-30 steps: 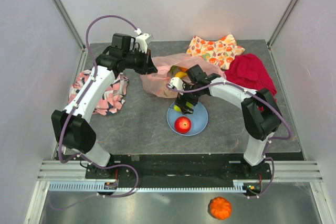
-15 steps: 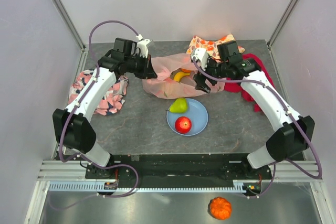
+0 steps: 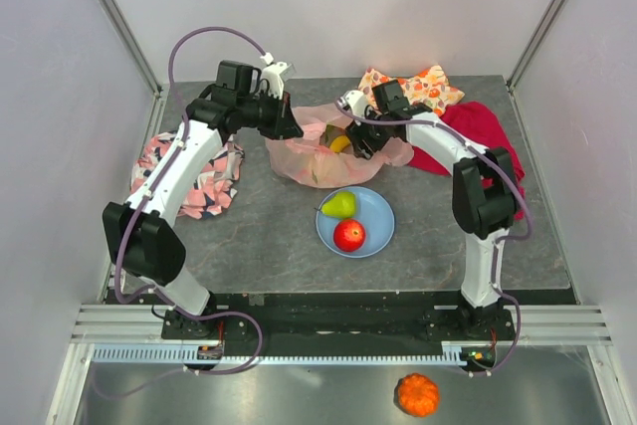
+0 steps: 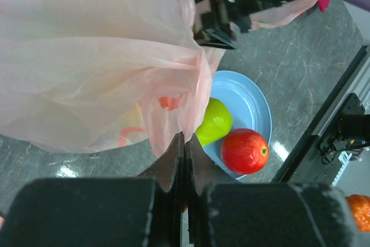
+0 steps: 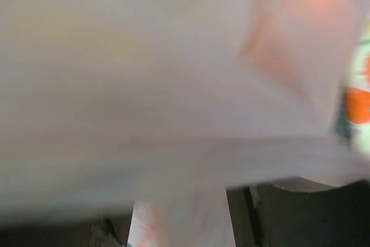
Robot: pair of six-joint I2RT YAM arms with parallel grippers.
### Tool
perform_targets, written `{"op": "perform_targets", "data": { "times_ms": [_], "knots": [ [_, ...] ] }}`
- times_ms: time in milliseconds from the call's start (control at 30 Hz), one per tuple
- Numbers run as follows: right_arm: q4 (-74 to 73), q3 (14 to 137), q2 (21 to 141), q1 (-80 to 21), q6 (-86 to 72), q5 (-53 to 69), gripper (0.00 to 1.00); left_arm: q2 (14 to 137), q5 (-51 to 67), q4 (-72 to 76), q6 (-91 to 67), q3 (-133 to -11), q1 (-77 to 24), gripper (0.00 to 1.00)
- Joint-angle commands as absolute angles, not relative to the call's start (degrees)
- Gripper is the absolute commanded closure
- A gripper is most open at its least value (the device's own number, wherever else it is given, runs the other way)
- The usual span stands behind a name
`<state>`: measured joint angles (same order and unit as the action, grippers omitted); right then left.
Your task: Take the fake fruits out of the plastic bag
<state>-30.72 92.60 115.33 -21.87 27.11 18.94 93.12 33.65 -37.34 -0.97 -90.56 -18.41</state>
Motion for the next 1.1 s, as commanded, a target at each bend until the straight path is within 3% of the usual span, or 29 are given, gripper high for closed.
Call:
{"op": "perform_targets", "data": {
  "times_ms": [0,133,400,500,600,833,1067],
  "knots": [
    [-26.28,97.3,117.33,-18.11,22.68,8.36,0.36,93.25,34.28,-37.18,2.1,-93.25,-18.72,0.98],
    [-25.84,84.79,111.29,-13.81,21.8,5.71,0.33,93.69,34.01,-37.27,2.81,-93.43,-19.33,0.98],
    [-27.59,60.84,88.17,-7.3,22.58,0.36,0.32,97.29,38.05,-39.02,4.48,-96.77,-23.99,0.98],
    [-28.04,57.92,82.19,-7.29,24.34,7.5,0.3,97.47,38.06,-39.2,5.01,-96.77,-25.84,0.98],
    [-25.67,60.45,81.03,-9.48,24.96,13.26,0.29,97.82,37.01,-39.11,4.75,-97.38,-26.72,0.98],
    [-27.15,74.16,94.45,-15.46,27.68,25.65,0.36,96.86,30.5,-38.93,4.22,-100.63,-26.89,0.98],
    [-28.82,90.14,109.67,-17.31,21.37,21.19,0.44,96.77,29.62,-39.11,4.48,-101.07,-26.81,0.98]
  ]
}}
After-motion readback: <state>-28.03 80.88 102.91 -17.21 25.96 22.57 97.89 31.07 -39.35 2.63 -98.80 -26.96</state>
